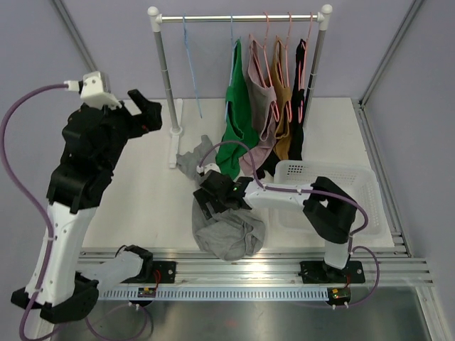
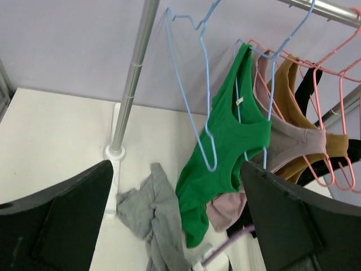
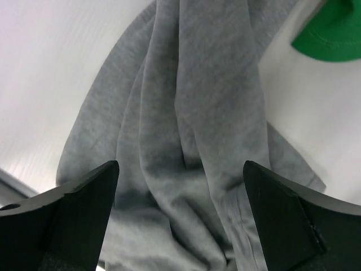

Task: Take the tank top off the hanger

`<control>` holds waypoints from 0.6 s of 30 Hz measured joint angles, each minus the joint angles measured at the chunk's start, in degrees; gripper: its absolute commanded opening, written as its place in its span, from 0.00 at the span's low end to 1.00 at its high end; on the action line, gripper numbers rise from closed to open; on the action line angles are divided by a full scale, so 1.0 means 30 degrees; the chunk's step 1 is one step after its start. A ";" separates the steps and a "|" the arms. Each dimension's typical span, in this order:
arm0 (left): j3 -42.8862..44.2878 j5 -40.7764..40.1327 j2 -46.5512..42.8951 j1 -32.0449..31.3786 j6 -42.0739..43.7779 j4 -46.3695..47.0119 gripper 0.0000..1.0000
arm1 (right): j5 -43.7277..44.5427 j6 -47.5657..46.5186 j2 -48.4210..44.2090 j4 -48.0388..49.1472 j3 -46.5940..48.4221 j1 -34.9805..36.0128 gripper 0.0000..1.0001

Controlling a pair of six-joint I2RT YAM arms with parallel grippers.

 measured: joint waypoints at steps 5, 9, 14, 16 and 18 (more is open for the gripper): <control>-0.4619 -0.0153 -0.5158 0.0000 -0.0925 -0.1654 0.99 | 0.1370 0.0051 0.2412 -0.0073 0.1122 0.0066 0.96; -0.7817 -0.0561 -0.9304 0.0000 -0.0962 -0.2827 0.99 | 0.1668 -0.0058 0.3082 0.0044 0.1494 0.0299 0.46; -1.2065 -0.1042 -1.3646 0.0000 -0.0583 -0.2280 0.99 | 0.1042 -0.0197 0.3140 0.0423 0.1523 0.0743 0.00; -1.3784 -0.1377 -1.5008 0.0000 -0.0510 -0.2091 0.99 | 0.0947 -0.0211 0.3075 0.0401 0.1523 0.0809 0.00; -1.5110 -0.1792 -1.6050 0.0000 -0.0503 -0.2178 0.99 | 0.0933 -0.0299 0.2834 0.0029 0.1661 0.0860 0.00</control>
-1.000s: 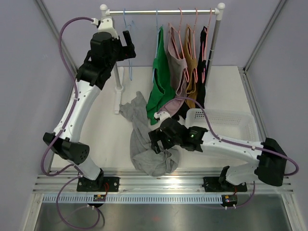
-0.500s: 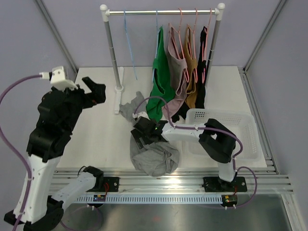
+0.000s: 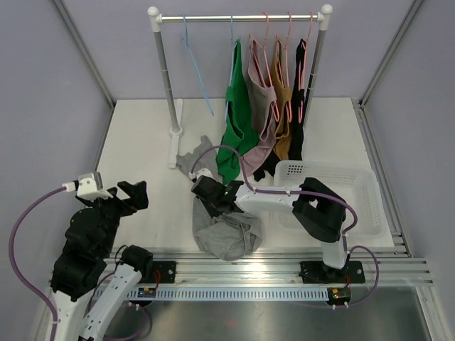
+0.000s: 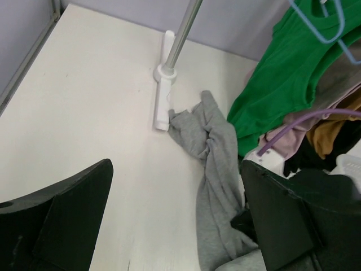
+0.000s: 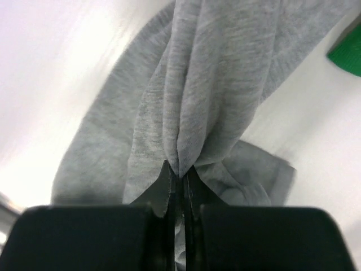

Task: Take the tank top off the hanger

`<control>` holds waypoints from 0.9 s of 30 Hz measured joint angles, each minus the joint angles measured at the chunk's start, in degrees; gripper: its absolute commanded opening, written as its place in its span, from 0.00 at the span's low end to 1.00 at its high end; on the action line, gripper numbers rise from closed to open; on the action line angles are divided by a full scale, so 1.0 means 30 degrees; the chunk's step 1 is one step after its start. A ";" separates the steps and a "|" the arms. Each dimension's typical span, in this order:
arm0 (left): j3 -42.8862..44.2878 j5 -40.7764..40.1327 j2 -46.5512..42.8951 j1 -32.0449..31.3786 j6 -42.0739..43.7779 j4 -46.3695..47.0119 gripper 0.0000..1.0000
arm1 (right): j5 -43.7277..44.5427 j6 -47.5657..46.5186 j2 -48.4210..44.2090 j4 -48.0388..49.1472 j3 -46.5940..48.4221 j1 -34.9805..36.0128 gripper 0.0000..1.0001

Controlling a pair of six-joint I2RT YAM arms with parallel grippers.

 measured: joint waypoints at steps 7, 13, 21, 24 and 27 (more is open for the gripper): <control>-0.0867 -0.1464 -0.1617 0.0000 -0.0007 0.0197 0.99 | 0.0168 -0.0437 -0.4714 -0.2441 0.1588 0.0313 0.00; -0.0867 -0.2244 -0.1916 0.0095 -0.0007 0.0350 0.99 | 0.0663 -0.1246 -1.0367 -0.4138 0.4903 0.0335 0.00; -0.0867 -0.2251 -0.1909 0.0743 0.0007 0.0481 0.99 | 0.3060 -0.2630 -1.4090 -0.7643 0.8291 0.0423 0.00; -0.0867 -0.2208 -0.1894 0.0969 0.0007 0.0510 0.99 | 0.4809 -0.2790 -1.5314 -0.9114 0.8568 0.0437 0.00; -0.0867 -0.2186 -0.1880 0.1129 -0.0007 0.0605 0.99 | 0.7082 -0.2572 -1.6648 -1.0892 0.8488 0.0437 0.00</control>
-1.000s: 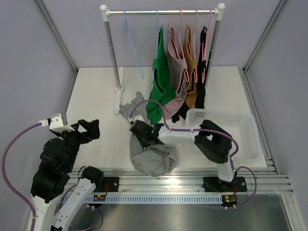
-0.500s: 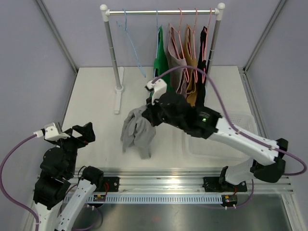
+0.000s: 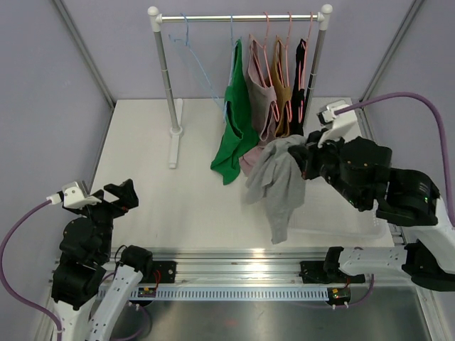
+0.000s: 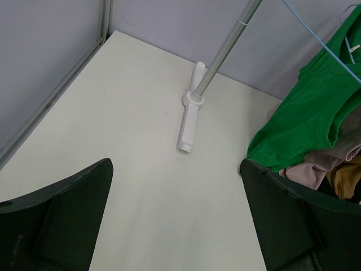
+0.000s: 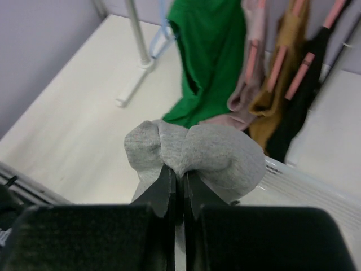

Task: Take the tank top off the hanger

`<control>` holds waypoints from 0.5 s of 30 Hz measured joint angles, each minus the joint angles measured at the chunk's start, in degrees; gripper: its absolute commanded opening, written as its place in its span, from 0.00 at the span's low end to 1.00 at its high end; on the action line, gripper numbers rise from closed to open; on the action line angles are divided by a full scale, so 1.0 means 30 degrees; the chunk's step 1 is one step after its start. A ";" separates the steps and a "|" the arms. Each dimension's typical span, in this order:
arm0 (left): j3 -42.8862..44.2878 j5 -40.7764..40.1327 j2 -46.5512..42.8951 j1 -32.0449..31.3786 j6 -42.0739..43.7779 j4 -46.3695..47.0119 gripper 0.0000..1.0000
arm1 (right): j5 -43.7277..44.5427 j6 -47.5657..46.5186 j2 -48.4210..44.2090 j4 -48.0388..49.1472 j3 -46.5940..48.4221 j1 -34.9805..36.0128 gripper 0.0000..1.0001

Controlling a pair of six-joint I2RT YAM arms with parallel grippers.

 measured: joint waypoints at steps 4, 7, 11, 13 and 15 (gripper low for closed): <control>0.0000 0.0007 0.0029 0.0248 -0.0080 0.0015 0.99 | 0.3155 0.1049 -0.1610 -0.2142 -0.1341 0.0000 0.00; -0.0051 0.0197 0.0073 0.0539 -0.0131 0.0102 0.99 | 0.5450 0.2499 -0.2506 -0.4073 -0.2856 -0.0007 0.00; -0.0168 0.0889 0.0379 0.0831 -0.0277 0.0437 0.99 | 0.7497 0.5144 -0.3016 -0.6273 -0.5530 -0.0073 0.00; -0.0168 0.1494 0.0692 0.0896 -0.0313 0.0590 0.99 | 0.7621 0.6062 -0.3060 -0.6849 -0.6783 -0.0466 0.00; -0.0168 0.2004 0.1086 0.0962 -0.0328 0.0758 0.99 | 0.7555 0.6441 -0.2951 -0.6951 -0.7694 -0.1275 0.00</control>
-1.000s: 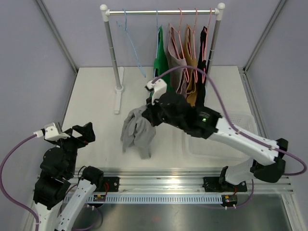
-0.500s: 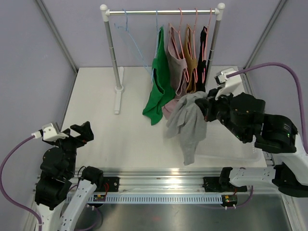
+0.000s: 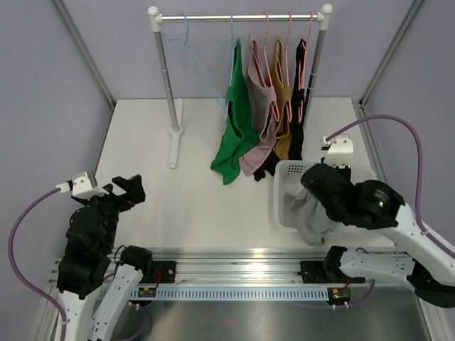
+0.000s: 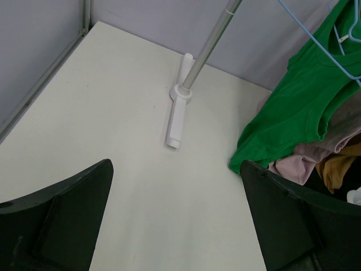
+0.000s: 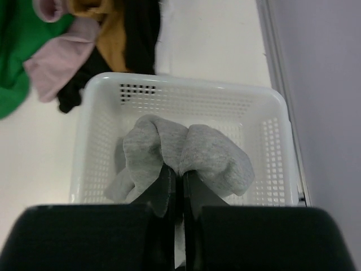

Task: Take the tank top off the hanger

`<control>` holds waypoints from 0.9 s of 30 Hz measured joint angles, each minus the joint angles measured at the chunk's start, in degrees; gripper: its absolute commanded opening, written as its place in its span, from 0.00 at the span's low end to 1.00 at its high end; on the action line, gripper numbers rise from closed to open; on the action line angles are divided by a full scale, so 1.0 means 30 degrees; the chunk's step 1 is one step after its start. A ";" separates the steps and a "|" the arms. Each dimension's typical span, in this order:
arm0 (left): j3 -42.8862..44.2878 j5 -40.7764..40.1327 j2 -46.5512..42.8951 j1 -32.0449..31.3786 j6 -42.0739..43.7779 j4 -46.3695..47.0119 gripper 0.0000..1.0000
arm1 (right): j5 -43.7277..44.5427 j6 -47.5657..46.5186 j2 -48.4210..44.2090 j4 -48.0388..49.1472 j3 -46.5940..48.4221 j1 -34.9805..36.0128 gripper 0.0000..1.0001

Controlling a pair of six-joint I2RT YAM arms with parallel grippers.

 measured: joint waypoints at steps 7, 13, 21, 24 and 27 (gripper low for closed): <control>0.0000 0.1056 0.1297 0.0117 0.0138 0.0117 0.99 | -0.2324 -0.1821 0.1435 0.2448 -0.0495 -0.6186 0.00; 0.0000 0.1341 0.1297 0.0124 0.0386 0.0146 0.99 | -0.3570 -0.3825 0.3905 0.3417 0.4962 -0.8349 0.00; 0.0000 0.1406 0.1297 0.0124 0.0495 0.0138 0.99 | -0.4364 -0.5479 0.4182 0.4743 0.5501 -1.0382 0.00; 0.0000 0.1530 0.1304 0.0124 0.0503 0.0131 0.99 | -0.5217 -0.5406 0.3002 0.5144 0.2878 -1.0440 0.00; 0.0007 0.1902 0.1384 0.0124 0.0546 0.0131 0.99 | -0.5938 -0.5027 0.1355 0.5297 -0.0131 -1.0469 0.00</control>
